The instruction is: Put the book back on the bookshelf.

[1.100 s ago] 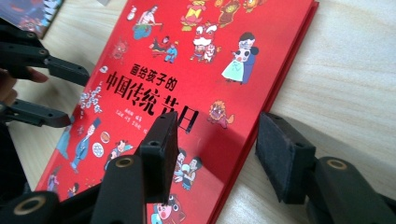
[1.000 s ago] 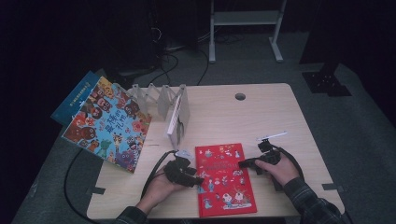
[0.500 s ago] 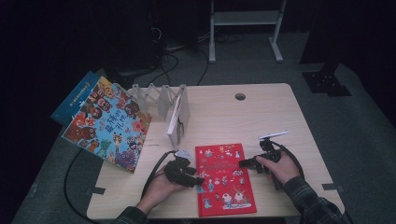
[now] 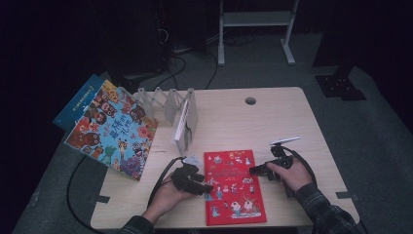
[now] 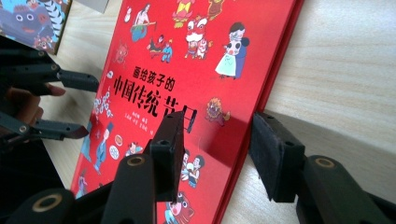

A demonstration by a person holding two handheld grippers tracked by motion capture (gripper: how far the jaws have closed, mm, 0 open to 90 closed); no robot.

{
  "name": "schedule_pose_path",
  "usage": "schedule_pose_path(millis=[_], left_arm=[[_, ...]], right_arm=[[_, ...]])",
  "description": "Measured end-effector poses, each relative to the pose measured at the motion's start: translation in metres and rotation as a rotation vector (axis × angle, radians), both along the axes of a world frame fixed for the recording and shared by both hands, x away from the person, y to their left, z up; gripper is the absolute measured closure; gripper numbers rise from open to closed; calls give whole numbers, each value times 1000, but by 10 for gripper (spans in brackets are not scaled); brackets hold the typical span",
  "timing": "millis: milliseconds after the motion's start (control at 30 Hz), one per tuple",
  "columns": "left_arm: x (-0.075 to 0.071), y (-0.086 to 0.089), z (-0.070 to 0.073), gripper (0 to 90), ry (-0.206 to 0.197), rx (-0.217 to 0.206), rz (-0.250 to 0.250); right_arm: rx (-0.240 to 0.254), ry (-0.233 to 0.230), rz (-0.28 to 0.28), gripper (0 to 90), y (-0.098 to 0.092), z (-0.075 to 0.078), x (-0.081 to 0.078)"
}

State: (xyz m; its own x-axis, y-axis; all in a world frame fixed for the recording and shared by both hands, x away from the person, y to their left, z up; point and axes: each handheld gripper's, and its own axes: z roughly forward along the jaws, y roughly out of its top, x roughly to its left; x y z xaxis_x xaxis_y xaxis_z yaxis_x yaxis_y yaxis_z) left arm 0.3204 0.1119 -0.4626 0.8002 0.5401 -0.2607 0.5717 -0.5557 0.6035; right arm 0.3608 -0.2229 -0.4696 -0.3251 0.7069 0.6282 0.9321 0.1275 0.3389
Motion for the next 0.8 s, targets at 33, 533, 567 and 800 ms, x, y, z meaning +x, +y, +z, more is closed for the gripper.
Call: schedule_pose_path(millis=[33, 533, 567, 800], left_arm=[[0, 0, 0, 402, -3, 6, -4], [-1, -1, 0, 332, 8, -9, -7], [-1, -1, 0, 331, 9, -10, -6], [-1, -1, -1, 319, 22, -27, 3]], right_arm=[[-9, 1, 5, 550, 1, 1, -1], [43, -77, 44, 531, 2, 25, -4], [41, -85, 48, 525, 4, 26, -5], [61, -135, 95, 480, 14, 26, -5]])
